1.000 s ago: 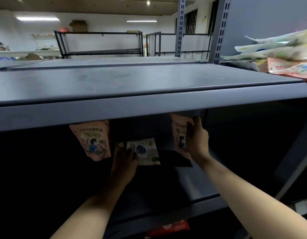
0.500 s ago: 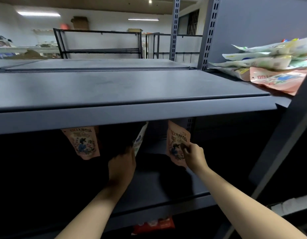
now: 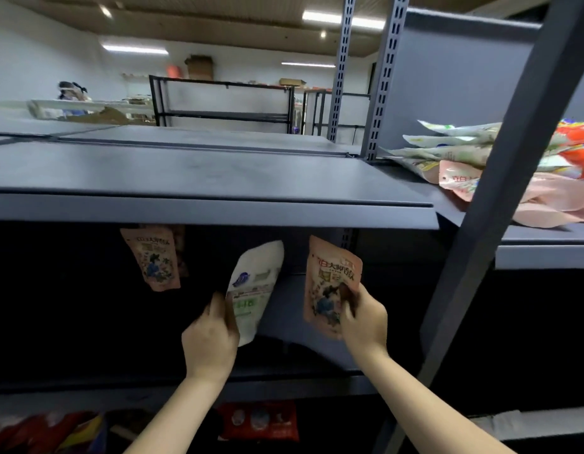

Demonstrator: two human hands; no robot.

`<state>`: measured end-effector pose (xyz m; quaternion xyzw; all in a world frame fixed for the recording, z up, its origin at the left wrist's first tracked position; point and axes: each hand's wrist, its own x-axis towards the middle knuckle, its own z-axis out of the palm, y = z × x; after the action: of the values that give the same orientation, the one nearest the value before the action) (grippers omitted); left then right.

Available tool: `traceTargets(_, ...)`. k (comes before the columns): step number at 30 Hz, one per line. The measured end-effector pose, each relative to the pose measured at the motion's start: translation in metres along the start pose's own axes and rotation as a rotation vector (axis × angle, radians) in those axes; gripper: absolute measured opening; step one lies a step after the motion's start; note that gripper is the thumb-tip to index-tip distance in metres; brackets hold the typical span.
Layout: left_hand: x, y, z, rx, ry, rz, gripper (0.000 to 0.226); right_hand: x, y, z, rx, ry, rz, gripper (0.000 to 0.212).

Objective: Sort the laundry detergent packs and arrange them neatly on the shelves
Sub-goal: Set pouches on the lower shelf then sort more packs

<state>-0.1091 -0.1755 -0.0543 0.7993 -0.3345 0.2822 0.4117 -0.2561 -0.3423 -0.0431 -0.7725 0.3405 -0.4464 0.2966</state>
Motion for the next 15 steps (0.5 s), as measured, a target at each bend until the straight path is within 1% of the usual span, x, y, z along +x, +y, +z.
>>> traceTargets(4,-0.011,0.016,-0.015,-0.018,0.012,0.060,0.039,-0.015,-0.012,-0.017,0.016,0.015,0.020,0.036)
traceTargets(5,-0.013,0.019,-0.018,-0.027,0.026,0.071,0.041,-0.019,-0.015,-0.022,0.022,0.037,0.010,0.037)
traceTargets(7,-0.017,0.026,-0.025,-0.050,0.050,0.097,0.050,-0.026,-0.020,-0.034,0.025,0.125,-0.054,0.036)
traceTargets(8,-0.019,0.030,-0.029,-0.061,0.057,0.103,0.050,-0.030,-0.024,-0.041,0.022,0.170,-0.087,0.035)
traceTargets(12,-0.025,0.053,-0.040,-0.109,0.098,0.119,0.039,-0.047,-0.035,-0.068,0.032,0.257,-0.129,0.046)
traceTargets(15,-0.032,0.076,-0.048,-0.161,0.114,0.142,0.037,-0.057,-0.035,-0.094,0.044,0.340,-0.181,0.034)
